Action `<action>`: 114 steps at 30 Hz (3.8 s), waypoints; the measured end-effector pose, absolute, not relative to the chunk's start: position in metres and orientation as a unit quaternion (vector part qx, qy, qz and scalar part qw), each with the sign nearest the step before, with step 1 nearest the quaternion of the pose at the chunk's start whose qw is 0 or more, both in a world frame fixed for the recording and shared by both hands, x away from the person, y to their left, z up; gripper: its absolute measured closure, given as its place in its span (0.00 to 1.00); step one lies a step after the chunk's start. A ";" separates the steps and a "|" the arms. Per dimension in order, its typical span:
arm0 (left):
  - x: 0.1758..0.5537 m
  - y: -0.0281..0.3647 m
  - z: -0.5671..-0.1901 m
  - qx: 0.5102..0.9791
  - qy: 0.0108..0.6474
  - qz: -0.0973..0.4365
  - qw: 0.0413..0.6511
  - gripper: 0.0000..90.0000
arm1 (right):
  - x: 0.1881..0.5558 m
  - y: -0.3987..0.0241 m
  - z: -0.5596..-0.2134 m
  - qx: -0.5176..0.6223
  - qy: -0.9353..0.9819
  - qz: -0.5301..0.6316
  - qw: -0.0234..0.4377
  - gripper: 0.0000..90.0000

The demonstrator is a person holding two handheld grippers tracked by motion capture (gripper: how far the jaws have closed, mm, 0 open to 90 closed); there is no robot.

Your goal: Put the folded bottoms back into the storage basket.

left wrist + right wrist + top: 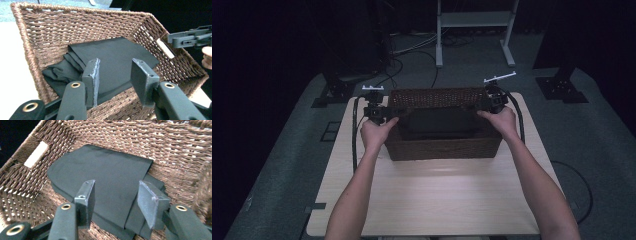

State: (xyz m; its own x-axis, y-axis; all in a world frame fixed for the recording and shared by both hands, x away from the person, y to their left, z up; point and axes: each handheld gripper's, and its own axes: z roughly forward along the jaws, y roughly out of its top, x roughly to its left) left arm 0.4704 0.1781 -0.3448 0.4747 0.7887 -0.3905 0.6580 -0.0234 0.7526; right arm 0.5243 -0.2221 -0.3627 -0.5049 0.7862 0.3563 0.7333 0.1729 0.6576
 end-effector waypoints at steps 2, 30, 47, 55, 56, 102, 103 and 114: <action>0.466 0.180 -0.344 0.712 0.505 0.070 0.483 0.62 | 0.520 -0.225 -0.359 0.493 0.763 0.417 0.031 0.51; 0.417 0.199 -0.339 0.698 0.488 0.104 0.514 0.45 | 0.480 -0.255 -0.348 0.470 0.767 0.434 0.047 0.42; 0.387 0.216 -0.344 0.692 0.482 0.115 0.525 0.39 | 0.458 -0.261 -0.341 0.460 0.774 0.433 0.051 0.40; 0.375 0.225 -0.350 0.690 0.484 0.121 0.524 0.37 | 0.448 -0.266 -0.341 0.457 0.775 0.432 0.056 0.39; 0.375 0.225 -0.350 0.690 0.484 0.121 0.524 0.37 | 0.447 -0.267 -0.342 0.457 0.775 0.433 0.056 0.39; 0.325 0.240 -0.390 0.683 0.487 0.138 0.526 0.26 | 0.380 -0.306 -0.377 0.455 0.767 0.448 0.061 0.35; 0.322 0.242 -0.392 0.679 0.489 0.141 0.529 0.26 | 0.379 -0.306 -0.378 0.455 0.767 0.449 0.060 0.35; 0.310 0.249 -0.403 0.676 0.494 0.144 0.527 0.26 | 0.367 -0.315 -0.391 0.463 0.762 0.448 0.058 0.34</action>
